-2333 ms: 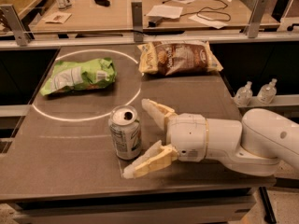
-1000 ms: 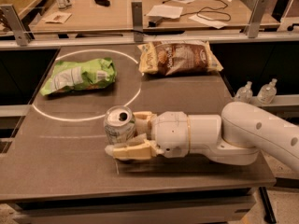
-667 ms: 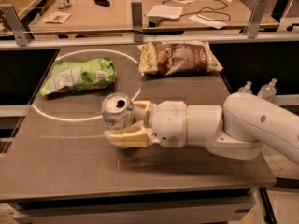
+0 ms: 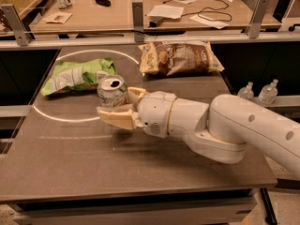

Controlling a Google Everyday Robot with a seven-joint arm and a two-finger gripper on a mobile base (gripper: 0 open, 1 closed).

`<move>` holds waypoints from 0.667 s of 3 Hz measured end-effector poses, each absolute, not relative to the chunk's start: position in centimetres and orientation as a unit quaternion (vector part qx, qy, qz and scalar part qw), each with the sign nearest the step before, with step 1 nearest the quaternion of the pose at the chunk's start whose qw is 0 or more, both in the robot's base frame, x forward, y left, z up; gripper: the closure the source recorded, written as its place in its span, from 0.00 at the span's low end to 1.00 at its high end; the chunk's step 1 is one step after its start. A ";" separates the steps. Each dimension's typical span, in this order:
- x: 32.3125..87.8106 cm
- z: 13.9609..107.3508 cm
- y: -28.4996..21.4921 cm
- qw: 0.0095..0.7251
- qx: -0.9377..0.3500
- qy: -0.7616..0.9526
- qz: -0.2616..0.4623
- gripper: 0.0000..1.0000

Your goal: Move 7up can near green rice chip bag

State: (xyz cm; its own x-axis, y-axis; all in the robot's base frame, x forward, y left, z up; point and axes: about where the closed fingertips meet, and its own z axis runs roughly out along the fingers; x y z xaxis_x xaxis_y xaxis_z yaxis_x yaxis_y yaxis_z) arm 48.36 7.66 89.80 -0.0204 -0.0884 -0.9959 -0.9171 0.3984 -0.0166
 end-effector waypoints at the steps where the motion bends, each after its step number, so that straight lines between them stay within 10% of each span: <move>1: 50.7 89.1 9.5 0.578 -0.381 0.636 0.340 1.00; 2: 52.3 88.1 11.4 0.579 -0.384 0.642 0.323 1.00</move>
Offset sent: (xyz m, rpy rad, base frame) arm 0.0619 0.0619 -0.0348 -0.0700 -0.0096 -0.1400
